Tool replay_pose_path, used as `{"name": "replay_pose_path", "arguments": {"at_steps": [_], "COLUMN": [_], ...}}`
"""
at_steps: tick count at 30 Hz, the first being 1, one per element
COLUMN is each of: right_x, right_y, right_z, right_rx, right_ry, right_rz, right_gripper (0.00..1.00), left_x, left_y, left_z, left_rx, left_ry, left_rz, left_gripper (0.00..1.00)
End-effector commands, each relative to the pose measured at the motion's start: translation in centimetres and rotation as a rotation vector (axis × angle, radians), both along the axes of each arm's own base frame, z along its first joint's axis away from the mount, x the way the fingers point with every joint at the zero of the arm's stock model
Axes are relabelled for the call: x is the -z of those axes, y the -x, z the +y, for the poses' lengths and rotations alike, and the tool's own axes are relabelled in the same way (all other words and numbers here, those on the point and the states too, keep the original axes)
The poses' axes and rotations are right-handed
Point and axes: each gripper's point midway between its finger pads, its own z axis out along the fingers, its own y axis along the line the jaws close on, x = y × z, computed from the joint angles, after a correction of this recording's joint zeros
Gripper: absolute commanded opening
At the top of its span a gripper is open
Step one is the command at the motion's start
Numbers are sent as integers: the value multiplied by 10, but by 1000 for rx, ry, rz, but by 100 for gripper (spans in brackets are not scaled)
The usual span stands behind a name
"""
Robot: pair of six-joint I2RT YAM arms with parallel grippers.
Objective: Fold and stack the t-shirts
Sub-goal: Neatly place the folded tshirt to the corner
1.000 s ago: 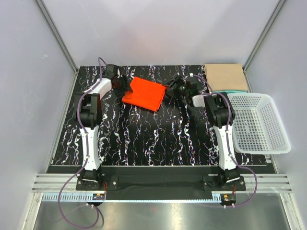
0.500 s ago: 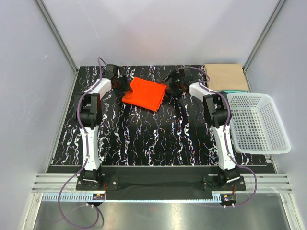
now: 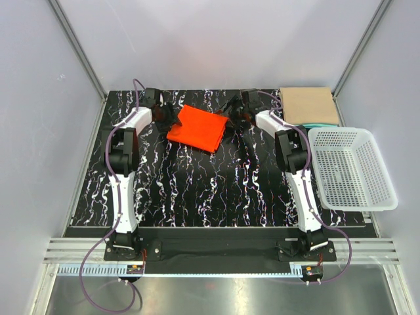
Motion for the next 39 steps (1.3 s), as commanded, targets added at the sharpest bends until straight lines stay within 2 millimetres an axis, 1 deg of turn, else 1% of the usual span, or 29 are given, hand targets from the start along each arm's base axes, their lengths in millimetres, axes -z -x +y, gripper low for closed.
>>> {"name": "replay_pose_path", "arguments": {"at_steps": [1,5,7,10,11,12,14,15,16,17,18,19,20,21,22,23,24,25,26,27,28,29,30,31,32,34,35,38,39], "right_x": [71,70,71,68,74,64,65,54,49,53,33,24,26,0,-6,-6,-26,-28,-30,-41,-40,-39,-46,-47,-46,-51,-50,-55,-57], "right_y": [41,43,45,46,51,45,42,41,39,45,33,35,41,36,38,44,45,46,49,54,58,65,67,70,73,76,77,71,66], "right_z": [-1,-10,-12,-13,-16,-16,-20,-19,-18,-18,-16,-13,-16,-16,-18,-22,-24,-28,-30,-32,-36,-36,-37,-36,-37,-40,-45,-56,-64], "right_rx": [-81,-102,-115,-140,-145,-144,-144,-160,-169,-179,-180,-207,-215,-224,-248,-254,-256,-260,-260,-265,-282,-298,-312,-339,-389,-433,-443,-477,-469], "right_ry": [91,113,120,128,135,122,117,94,82,71,41,8,1,-7,31,66,91,146,172,192,224,247,269,286,329,379,404,488,514], "right_rz": [175,170,173,140,146,97,40,0,-35,-46,-146,-182,-197,-279,-323,-297,-329,-348,-342,-343,-348,-342,-364,-380,-424,-478,-469,-503,-513], "right_gripper": [81,78,70,53,47,35,27,18,14,9,3,0,0,0,0,0,0,0,0,0,0,0,0,0,0,0,0,0,0], "left_x": [37,38,36,33,30,32,28,32,34,27,34,32,22,24,18,-1,-6,-15,-36,-44,-52,-70,-74,-82,-97,-105,-115,-128,-129], "left_y": [15,15,16,18,18,22,26,35,40,43,56,61,64,75,78,79,85,88,89,95,99,104,110,114,118,131,136,155,159], "left_z": [0,-1,-1,-3,-3,-4,-5,-4,-4,-5,-8,-9,-10,-10,-10,-12,-11,-11,-10,-9,-8,-10,-8,-8,-9,-15,-15,-28,-31], "left_rx": [7,8,10,10,10,8,6,0,-1,-3,-1,0,-1,-11,-12,-9,-13,-6,-5,4,13,25,37,47,59,102,112,180,198], "left_ry": [6,13,13,22,26,30,27,22,21,21,22,22,21,15,19,27,12,3,-5,-34,-43,-49,-72,-80,-84,-99,-105,-138,-150], "left_rz": [107,109,110,109,104,113,114,135,143,135,166,173,162,187,181,147,150,136,98,96,86,51,51,37,5,0,-17,-41,-47], "left_gripper": [63,63,63,62,63,62,62,62,62,62,62,62,62,61,62,62,62,62,62,62,62,62,62,63,63,63,63,63,63]}}
